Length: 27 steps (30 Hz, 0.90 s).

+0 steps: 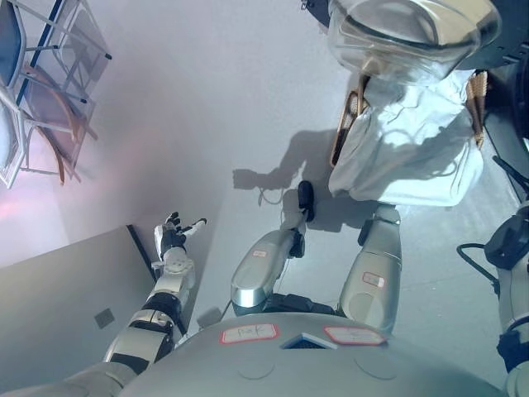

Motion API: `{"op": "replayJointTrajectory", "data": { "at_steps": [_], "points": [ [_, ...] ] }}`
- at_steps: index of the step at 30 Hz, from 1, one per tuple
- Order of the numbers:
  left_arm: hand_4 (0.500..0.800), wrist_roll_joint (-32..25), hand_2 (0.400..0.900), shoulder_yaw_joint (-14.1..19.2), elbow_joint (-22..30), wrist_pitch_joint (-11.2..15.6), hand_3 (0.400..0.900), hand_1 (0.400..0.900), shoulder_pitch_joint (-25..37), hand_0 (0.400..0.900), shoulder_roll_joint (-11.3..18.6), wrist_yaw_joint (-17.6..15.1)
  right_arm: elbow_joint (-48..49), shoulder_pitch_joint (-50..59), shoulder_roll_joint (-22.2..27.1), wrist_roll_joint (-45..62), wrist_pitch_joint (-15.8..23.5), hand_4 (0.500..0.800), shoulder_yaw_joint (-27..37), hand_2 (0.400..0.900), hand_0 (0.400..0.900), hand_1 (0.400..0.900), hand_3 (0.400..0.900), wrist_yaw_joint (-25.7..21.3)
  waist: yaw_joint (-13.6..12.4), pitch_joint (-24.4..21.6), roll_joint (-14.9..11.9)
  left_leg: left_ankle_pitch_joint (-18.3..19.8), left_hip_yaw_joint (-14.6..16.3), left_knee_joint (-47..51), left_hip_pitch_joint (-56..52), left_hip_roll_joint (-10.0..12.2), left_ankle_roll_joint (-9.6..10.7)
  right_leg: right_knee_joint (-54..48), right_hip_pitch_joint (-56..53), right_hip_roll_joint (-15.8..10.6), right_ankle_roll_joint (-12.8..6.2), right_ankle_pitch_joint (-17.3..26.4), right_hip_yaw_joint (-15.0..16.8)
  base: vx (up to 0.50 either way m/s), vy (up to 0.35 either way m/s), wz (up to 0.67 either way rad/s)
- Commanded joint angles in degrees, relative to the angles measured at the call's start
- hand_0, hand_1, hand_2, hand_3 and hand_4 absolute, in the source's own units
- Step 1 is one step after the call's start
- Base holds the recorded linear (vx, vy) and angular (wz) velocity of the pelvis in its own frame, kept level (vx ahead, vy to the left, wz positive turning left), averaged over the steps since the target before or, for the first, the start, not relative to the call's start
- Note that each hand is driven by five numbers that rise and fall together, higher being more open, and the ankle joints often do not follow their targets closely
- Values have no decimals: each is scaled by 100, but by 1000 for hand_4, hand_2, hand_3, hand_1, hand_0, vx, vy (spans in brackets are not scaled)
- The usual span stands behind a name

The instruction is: Put the clothes in the basket into the washing machine.

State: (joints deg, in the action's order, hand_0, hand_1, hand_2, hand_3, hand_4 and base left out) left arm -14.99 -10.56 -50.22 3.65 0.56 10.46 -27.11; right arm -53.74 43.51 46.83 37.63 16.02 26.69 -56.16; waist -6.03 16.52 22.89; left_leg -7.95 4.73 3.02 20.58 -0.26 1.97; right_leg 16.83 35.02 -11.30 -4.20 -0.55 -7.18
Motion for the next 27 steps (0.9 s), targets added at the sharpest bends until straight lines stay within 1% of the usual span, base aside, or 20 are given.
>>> {"op": "replayJointTrajectory", "data": {
  "at_steps": [1,3,4,6,8,11,14,15,16,18,20,23,27],
  "points": [
    [800,114,900,-27,43,87,900,900,-343,900,228,-446,741,71,1107,-645,194,500,-494,400,400,400,400,-251,158,-184,161,-489,-50,147,65,264,744,-330,-468,221,-122,-99,-153,-24,-14,-12],
    [800,77,900,-23,116,127,900,900,-359,900,238,-477,872,143,1156,-764,153,500,-537,400,400,400,400,-315,190,-51,233,-559,-6,154,166,278,742,-189,-256,222,-106,-87,-97,-23,8,-17],
    [800,51,900,-20,129,145,900,900,-355,900,219,-481,885,239,1228,-820,110,500,-591,400,400,400,400,-353,195,-1,264,-531,30,156,204,265,750,-34,-109,185,-117,-178,-40,-34,14,-12],
    [800,50,900,-16,157,164,900,900,-372,900,201,-500,909,414,1358,-864,100,500,-657,400,400,400,400,-419,197,71,328,-529,81,164,289,247,750,135,117,128,-135,-221,32,-19,15,-6],
    [800,36,900,-28,197,171,900,900,-379,900,176,-487,898,591,1525,-912,51,500,-792,400,400,400,400,-424,199,84,371,-524,128,169,358,219,747,369,314,93,-143,-293,123,13,21,-7],
    [800,31,900,-10,361,208,900,900,-374,900,188,-507,974,685,1601,-944,24,500,-858,400,400,400,400,-438,213,91,407,-515,178,165,383,189,742,563,435,77,-134,-380,192,46,-7,-4],
    [800,26,900,-23,395,242,900,900,-403,900,197,-517,927,806,1640,-980,16,500,-979,400,400,400,400,-407,189,54,418,-475,166,160,340,145,721,627,453,74,-143,-424,219,79,6,-8],
    [800,24,900,-15,379,242,900,900,-392,900,223,-524,888,849,1672,-959,9,620,-1037,600,600,600,600,-381,187,33,405,-460,161,159,314,134,712,640,439,80,-139,-434,227,81,0,-10],
    [800,19,900,-19,382,243,900,900,-388,900,220,-526,852,898,1660,-916,30,800,-1091,900,900,900,900,-330,187,26,394,-444,153,158,293,127,708,638,423,81,-143,-441,228,71,-2,-7],
    [800,-11,900,-4,387,247,900,900,-380,900,238,-520,672,933,1657,-698,30,800,-1144,900,900,900,900,-74,211,7,357,-411,125,155,246,113,694,624,369,99,-132,-452,222,44,-11,-3],
    [800,-77,900,-12,356,272,900,900,-357,900,259,-493,407,1036,1681,-315,65,800,-1246,900,900,900,900,284,219,-15,330,-385,103,150,212,105,674,604,332,121,-123,-470,212,31,-2,-3],
    [800,-205,900,-17,244,263,900,900,-310,900,239,-443,98,1148,1642,-19,45,800,-1400,900,900,900,900,612,240,-34,294,-352,102,134,163,95,647,571,261,146,-105,-481,209,8,0,-1],
    [800,-332,900,25,104,253,900,900,-292,900,213,-410,-62,1267,1607,112,27,800,-1522,900,900,900,900,747,267,-44,271,-320,111,105,145,79,622,494,199,176,-86,-447,208,0,0,0]
  ]
}}
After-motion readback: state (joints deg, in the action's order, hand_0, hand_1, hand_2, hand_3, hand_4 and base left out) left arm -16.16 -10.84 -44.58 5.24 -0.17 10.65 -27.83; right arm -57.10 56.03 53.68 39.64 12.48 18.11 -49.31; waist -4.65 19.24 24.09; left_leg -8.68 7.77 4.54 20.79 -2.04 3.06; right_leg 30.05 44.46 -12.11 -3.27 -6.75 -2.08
